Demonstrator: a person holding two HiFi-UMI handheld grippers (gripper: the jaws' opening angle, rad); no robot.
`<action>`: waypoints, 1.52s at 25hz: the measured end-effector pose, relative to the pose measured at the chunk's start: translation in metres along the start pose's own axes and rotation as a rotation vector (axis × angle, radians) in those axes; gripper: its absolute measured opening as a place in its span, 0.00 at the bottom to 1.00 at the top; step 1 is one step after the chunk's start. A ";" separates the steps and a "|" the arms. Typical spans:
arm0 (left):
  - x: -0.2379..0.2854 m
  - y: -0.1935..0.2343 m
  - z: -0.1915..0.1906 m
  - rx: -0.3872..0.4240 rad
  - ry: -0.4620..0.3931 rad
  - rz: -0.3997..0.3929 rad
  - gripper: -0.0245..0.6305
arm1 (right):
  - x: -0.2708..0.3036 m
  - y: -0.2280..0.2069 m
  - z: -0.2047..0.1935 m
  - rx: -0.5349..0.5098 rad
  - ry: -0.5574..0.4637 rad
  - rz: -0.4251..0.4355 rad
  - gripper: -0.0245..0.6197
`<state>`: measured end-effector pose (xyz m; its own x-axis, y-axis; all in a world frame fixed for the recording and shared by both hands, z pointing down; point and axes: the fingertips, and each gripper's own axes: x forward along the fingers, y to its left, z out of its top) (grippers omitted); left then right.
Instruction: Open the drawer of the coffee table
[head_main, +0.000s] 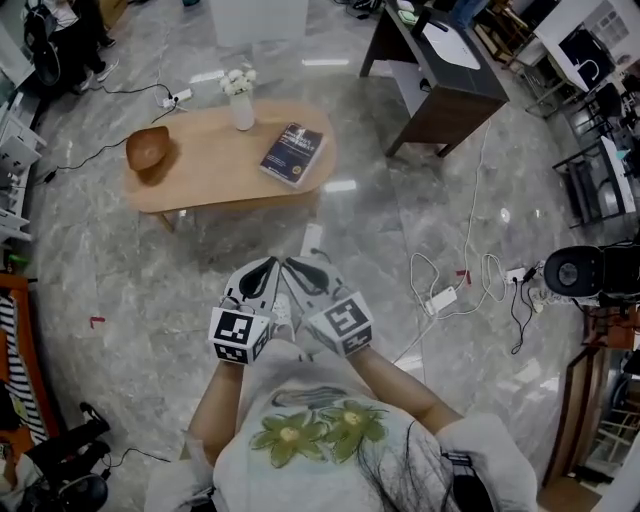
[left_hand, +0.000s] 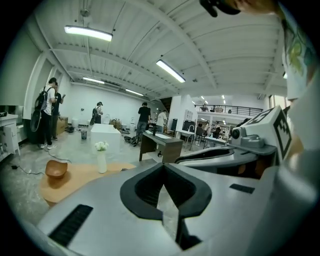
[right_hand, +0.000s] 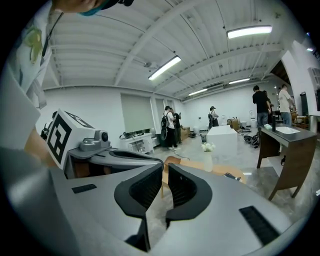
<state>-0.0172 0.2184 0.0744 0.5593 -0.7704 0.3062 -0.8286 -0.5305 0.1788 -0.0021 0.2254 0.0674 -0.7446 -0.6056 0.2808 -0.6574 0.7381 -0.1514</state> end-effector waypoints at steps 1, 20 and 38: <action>0.005 0.008 -0.001 -0.003 0.003 -0.011 0.05 | 0.009 -0.003 -0.001 0.002 0.006 0.001 0.07; 0.109 0.089 -0.068 -0.061 0.119 -0.150 0.05 | 0.113 -0.089 -0.068 0.048 0.187 -0.028 0.08; 0.229 0.127 -0.197 0.003 0.251 -0.155 0.05 | 0.182 -0.185 -0.204 0.025 0.330 0.001 0.08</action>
<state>0.0005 0.0444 0.3511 0.6555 -0.5688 0.4968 -0.7334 -0.6365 0.2389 0.0072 0.0390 0.3395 -0.6703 -0.4726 0.5722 -0.6623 0.7288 -0.1738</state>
